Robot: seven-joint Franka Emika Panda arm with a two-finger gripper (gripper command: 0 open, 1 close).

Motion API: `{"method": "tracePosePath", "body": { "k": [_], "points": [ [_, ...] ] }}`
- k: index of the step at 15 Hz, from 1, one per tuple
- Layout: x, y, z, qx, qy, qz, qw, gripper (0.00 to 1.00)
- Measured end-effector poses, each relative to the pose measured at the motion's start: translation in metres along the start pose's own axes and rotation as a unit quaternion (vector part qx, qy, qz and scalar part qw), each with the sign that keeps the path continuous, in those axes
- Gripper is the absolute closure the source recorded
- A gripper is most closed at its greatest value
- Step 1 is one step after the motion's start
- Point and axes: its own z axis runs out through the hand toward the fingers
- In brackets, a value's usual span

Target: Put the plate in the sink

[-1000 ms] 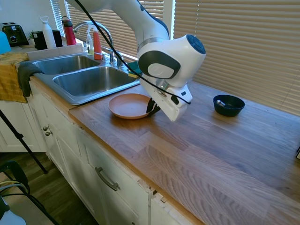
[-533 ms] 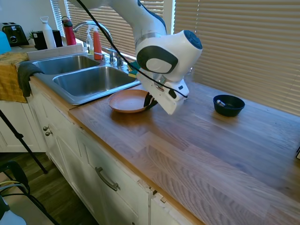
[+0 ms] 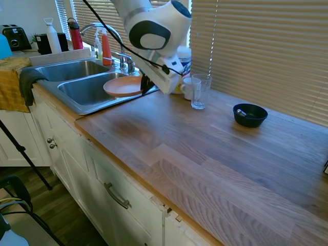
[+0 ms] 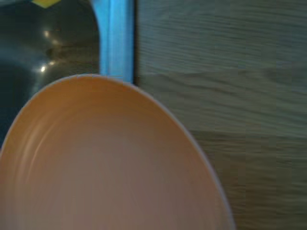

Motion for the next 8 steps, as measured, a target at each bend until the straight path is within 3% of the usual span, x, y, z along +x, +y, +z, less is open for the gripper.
{"method": "tracePosePath", "body": {
  "k": [4, 8],
  "points": [
    [-0.042, -0.06, 0.0, -0.003, 0.009, -0.012, 0.9999, 1.0],
    [-0.042, -0.085, 0.011, -0.008, 0.011, -0.015, 0.9998, 1.0]
  ]
}}
